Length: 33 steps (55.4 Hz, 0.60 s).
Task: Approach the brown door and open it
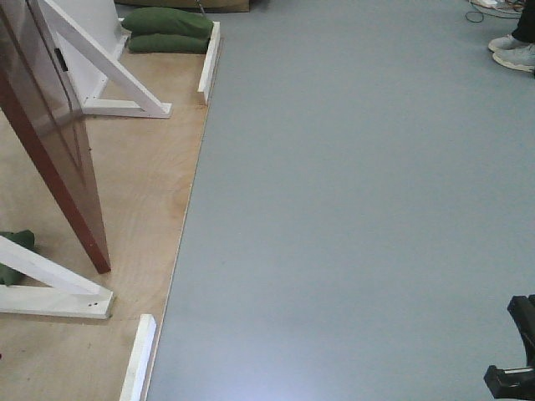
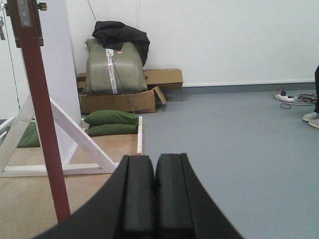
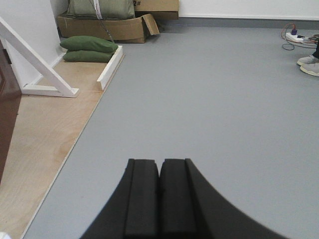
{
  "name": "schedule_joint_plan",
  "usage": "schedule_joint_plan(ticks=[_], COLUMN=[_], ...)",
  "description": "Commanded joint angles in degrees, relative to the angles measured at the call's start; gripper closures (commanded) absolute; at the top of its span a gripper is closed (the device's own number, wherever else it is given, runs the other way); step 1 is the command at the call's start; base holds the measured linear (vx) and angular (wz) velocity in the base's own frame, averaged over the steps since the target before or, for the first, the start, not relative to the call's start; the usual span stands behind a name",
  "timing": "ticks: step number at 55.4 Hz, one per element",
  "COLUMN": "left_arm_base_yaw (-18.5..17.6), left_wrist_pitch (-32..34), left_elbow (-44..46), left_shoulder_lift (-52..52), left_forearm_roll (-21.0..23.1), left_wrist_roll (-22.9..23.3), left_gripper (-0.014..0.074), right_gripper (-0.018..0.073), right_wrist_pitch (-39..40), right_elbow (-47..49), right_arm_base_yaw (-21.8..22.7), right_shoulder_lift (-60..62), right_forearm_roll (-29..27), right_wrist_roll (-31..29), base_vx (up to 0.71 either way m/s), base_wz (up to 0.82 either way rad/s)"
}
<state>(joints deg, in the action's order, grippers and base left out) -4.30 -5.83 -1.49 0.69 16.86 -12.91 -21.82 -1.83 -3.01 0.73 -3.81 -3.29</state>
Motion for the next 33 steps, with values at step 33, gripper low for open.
schedule_joint_plan(ticks=[33], left_arm_base_yaw=[0.06], left_wrist_pitch=[4.42], left_elbow=[0.93], left_shoulder_lift=[0.64], left_forearm_roll=[0.32], left_wrist_roll=[0.11], left_gripper=[0.045], right_gripper=[0.0559], right_wrist_pitch=[4.4], right_elbow=[-0.25], right_arm_base_yaw=[-0.08], right_shoulder_lift=[0.32], right_forearm_roll=[0.23], right_wrist_roll=[-0.45], base_vx=[0.35], base_wz=[0.01])
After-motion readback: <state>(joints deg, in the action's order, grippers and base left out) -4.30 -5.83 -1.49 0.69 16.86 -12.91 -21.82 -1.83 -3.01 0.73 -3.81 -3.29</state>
